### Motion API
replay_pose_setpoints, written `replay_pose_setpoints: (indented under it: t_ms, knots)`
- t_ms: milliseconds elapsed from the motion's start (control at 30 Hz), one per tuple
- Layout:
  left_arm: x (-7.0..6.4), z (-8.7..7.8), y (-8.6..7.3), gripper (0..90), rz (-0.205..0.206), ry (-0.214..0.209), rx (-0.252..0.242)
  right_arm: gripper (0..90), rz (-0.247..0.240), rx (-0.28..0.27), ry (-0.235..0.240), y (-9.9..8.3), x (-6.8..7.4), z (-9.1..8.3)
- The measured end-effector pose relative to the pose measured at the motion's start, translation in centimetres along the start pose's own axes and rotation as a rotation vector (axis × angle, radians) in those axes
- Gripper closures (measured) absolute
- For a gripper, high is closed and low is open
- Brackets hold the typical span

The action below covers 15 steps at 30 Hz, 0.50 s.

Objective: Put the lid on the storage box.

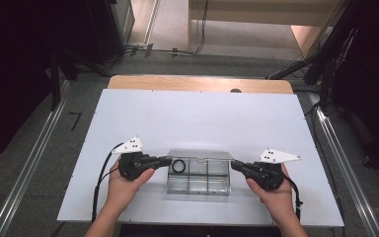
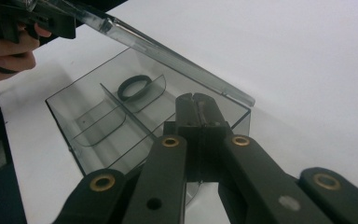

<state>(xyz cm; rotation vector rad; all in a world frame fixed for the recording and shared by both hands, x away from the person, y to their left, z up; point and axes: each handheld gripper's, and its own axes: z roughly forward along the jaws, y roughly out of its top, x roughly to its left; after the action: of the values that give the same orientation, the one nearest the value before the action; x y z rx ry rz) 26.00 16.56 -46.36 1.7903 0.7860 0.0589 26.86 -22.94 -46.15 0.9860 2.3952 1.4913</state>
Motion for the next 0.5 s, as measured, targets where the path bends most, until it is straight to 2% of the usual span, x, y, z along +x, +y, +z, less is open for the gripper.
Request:
replay_pose_setpoints:
  t_ms: [500]
  knots:
    - [-0.4,-0.3,-1.4,90.0,-0.009,-0.006,0.031,87.7,0.000,0.035,0.016,-1.2,0.5,-0.1]
